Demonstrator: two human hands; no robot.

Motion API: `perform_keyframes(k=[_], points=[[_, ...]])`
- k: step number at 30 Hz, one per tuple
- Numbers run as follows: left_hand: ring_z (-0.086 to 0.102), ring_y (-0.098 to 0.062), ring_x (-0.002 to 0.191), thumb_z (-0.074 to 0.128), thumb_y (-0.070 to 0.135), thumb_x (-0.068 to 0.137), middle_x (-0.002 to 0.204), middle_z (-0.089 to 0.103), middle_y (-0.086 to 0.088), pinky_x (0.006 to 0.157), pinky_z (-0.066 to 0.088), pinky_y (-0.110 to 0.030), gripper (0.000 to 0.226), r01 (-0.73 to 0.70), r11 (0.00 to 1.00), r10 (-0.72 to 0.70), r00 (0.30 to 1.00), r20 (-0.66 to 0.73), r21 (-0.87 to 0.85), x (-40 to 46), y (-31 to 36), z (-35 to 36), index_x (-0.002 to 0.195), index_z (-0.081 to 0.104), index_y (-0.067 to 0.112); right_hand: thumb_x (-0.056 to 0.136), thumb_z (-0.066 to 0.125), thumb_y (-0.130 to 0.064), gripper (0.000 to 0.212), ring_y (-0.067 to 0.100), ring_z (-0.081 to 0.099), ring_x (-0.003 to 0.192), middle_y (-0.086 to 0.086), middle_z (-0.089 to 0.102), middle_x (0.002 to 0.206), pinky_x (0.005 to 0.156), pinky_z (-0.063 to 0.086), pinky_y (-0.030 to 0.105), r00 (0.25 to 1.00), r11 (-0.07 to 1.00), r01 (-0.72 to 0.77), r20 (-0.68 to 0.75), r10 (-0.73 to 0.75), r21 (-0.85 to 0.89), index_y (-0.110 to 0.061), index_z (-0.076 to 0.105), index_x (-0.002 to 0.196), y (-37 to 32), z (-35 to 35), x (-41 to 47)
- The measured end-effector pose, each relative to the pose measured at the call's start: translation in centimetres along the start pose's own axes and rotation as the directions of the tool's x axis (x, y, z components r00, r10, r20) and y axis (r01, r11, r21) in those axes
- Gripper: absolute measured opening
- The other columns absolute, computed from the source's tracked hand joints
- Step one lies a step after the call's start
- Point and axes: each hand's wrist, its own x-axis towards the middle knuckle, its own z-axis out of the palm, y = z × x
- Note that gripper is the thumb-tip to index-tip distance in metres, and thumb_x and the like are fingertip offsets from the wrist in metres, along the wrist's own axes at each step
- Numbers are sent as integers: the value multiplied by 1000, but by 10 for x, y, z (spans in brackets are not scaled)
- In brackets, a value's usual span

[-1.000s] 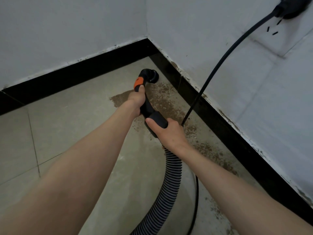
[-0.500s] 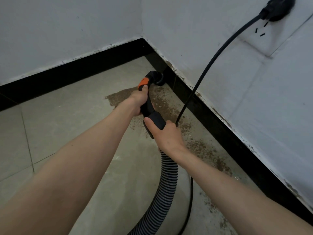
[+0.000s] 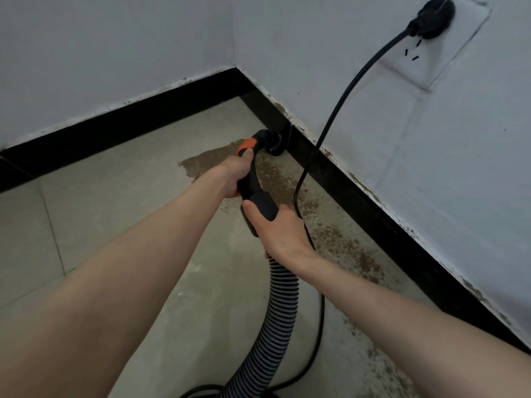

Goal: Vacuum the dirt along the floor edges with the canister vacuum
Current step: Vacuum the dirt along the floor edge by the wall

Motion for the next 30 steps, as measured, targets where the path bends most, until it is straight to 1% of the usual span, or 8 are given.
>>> perform_keyframes(k=[2, 5, 8, 12, 16, 18, 24, 30], points=[[52, -20, 66, 38, 44, 101, 79, 53, -8, 64, 50, -33, 52, -11, 1000, 11, 1000, 7, -22, -5, 0, -2, 131, 45, 1, 84, 51, -72, 64, 22, 61, 87, 3, 60, 99, 66, 45, 33, 1000, 1000, 23, 6, -23, 12, -15, 53, 114, 0, -2, -2], [54, -22, 74, 39, 44, 101, 86, 54, -8, 81, 52, -39, 52, -62, 995, 58, 997, -55, -78, -10, 1, -13, 131, 46, 3, 82, 50, -74, 66, 21, 61, 88, 1, 60, 100, 63, 44, 31, 996, 997, 75, 40, -75, 0, -18, 53, 116, -3, 0, -4], [57, -23, 77, 41, 42, 100, 89, 56, -8, 65, 51, -36, 47, -104, 984, 83, 985, -148, -142, -20, -4, -37, 128, 44, 5, 80, 52, -76, 58, 15, 61, 77, -6, 59, 90, 54, 39, 27, 985, 988, 150, 91, -146, -33, -23, 54, 105, -7, 4, -4], [58, -21, 75, 43, 39, 100, 88, 55, -7, 52, 46, -33, 43, -109, 966, 53, 971, -231, -236, -32, -22, -76, 129, 41, 8, 78, 54, -76, 59, 11, 60, 76, -7, 61, 87, 53, 37, 24, 955, 965, 250, 185, -232, -81, -22, 56, 99, -14, 17, -5], [57, -27, 90, 41, 39, 100, 93, 55, -8, 68, 49, -40, 45, -130, 954, 20, 928, -372, -271, -41, -51, -105, 132, 41, 8, 77, 53, -77, 58, 13, 61, 69, -5, 60, 81, 51, 40, 23, 906, 929, 342, 311, -286, -140, -22, 54, 92, -15, 32, -12], [56, -28, 92, 40, 39, 99, 89, 53, -7, 69, 49, -40, 47, -126, 944, -13, 910, -415, -306, -45, -64, -116, 133, 40, 7, 75, 52, -79, 63, 15, 62, 68, -2, 61, 83, 50, 43, 25, 884, 920, 360, 372, -283, -154, -20, 55, 96, -16, 37, -15], [56, -34, 107, 41, 41, 100, 120, 54, -16, 77, 49, -48, 51, -57, 930, -101, 910, -403, -363, -53, -76, -130, 139, 34, 9, 82, 57, -70, 48, 12, 60, 60, -3, 61, 74, 50, 43, 24, 853, 916, 381, 429, -297, -125, -22, 54, 84, -20, 45, -18], [57, -34, 110, 39, 41, 101, 125, 55, -18, 80, 50, -47, 50, -22, 935, -112, 930, -351, -355, -53, -73, -121, 138, 36, 8, 81, 58, -71, 51, 16, 60, 64, -1, 60, 77, 55, 47, 30, 872, 937, 328, 420, -250, -123, -20, 54, 87, -15, 42, -16]])
